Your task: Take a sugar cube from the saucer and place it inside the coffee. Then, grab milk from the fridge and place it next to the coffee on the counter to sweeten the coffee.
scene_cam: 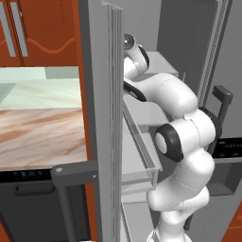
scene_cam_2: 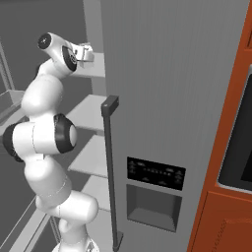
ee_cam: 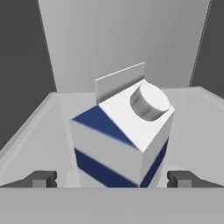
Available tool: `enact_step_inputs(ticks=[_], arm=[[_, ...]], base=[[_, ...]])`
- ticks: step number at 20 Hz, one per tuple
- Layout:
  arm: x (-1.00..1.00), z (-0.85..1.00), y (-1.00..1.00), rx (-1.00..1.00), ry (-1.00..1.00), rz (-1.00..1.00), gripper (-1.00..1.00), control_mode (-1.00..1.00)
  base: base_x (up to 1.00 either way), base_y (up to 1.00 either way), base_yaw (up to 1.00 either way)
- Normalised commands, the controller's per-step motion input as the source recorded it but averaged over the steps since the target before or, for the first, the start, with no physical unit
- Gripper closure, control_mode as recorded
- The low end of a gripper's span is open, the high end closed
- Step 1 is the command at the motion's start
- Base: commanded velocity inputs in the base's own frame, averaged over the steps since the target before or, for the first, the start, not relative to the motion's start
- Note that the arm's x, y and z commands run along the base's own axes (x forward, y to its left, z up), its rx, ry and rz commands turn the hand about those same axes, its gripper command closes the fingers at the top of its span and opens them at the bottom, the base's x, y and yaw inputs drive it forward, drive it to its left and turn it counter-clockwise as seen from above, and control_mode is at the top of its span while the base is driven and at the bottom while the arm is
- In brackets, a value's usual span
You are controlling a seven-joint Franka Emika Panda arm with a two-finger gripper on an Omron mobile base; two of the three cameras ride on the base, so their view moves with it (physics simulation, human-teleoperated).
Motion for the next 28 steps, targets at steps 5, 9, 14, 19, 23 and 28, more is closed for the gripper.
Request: enact_step_inputs(ticks=[5,9,14,19,23,28], arm=[[0.20,0.00,0.00,0.00,0.00,-0.02,-1.00,-1.00],[0.16,0.00,0.00,0.00,0.00,-0.01,-1.00,-1.00],[0.17,0.00,0.00,0.00,0.00,-0.01,-1.00,-1.00],[0.14,0.00,0.00,0.00,0.00,0.00,-1.00,-1.00],[0.13,0.00,0.00,0.00,0.00,0.00,-1.00,-1.00],[0.03,0.00,0.00,0.00,0.00,0.00,1.00,-1.00]], base=[[0.00,0.00,0.00],[0.00,0.00,0.00],[0.00,0.00,0.00],[0.00,0.00,0.00],[0.00,0.00,0.00],[0.00,0.00,0.00]])
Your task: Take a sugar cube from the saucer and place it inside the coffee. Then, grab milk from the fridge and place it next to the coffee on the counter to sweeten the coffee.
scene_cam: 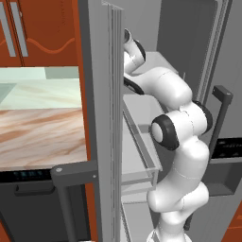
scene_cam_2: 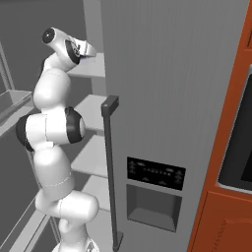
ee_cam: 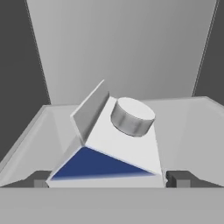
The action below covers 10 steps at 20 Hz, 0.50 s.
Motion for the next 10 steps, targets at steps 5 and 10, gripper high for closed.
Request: enact_step_inputs(ticks=[5,10], arm=[[0.00,0.00,0.00,0.00,0.00,0.00,1.00,-1.00],[0.00,0.00,0.00,0.00,0.00,0.00,1.00,-1.00]], base=[[0.00,0.00,0.00],[0.00,0.00,0.00]])
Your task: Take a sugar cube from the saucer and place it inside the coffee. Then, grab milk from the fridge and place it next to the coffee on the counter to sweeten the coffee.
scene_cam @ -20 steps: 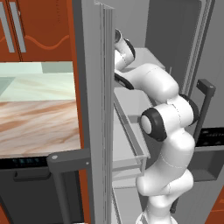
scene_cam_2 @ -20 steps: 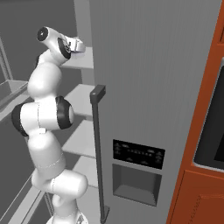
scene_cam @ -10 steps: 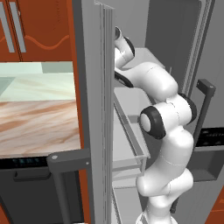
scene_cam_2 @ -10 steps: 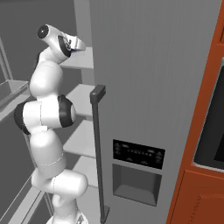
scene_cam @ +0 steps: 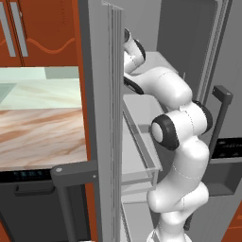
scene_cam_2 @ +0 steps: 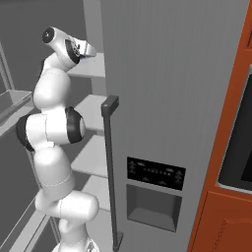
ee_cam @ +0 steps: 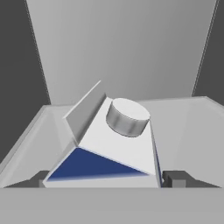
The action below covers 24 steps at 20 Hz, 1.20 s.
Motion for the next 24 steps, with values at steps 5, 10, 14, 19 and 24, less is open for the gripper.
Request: enact_step_inputs(ticks=[5,10,14,19,24], arm=[[-0.48,0.00,-0.27,0.00,-0.02,0.00,1.00,-1.00],[-0.71,0.00,-0.49,0.02,-0.07,0.00,1.00,-1.00],[-0.96,0.09,-0.34,0.05,-0.13,0.00,1.00,-1.00],[-1.00,0.28,-0.01,0.07,-0.11,0.00,1.00,-1.00],[-1.00,0.41,0.00,0.12,-0.03,0.00,1.00,-1.00]], base=[[0.00,0.00,0.00],[0.00,0.00,0.00],[0.00,0.00,0.00],[0.00,0.00,0.00],[0.00,0.00,0.00]])
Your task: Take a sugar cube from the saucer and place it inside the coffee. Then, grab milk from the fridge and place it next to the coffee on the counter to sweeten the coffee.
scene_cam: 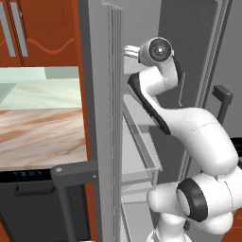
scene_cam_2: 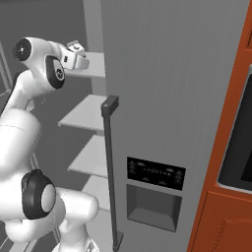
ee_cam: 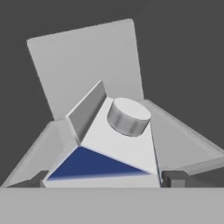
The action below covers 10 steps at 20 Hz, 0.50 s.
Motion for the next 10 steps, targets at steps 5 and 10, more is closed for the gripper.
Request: enact_step_inputs(ticks=[5,10], arm=[[-1.00,0.33,0.00,0.14,0.02,0.00,1.00,-1.00],[-1.00,0.12,-0.03,0.09,0.12,0.01,1.00,-1.00]], base=[[0.00,0.00,0.00],[0.00,0.00,0.00]])
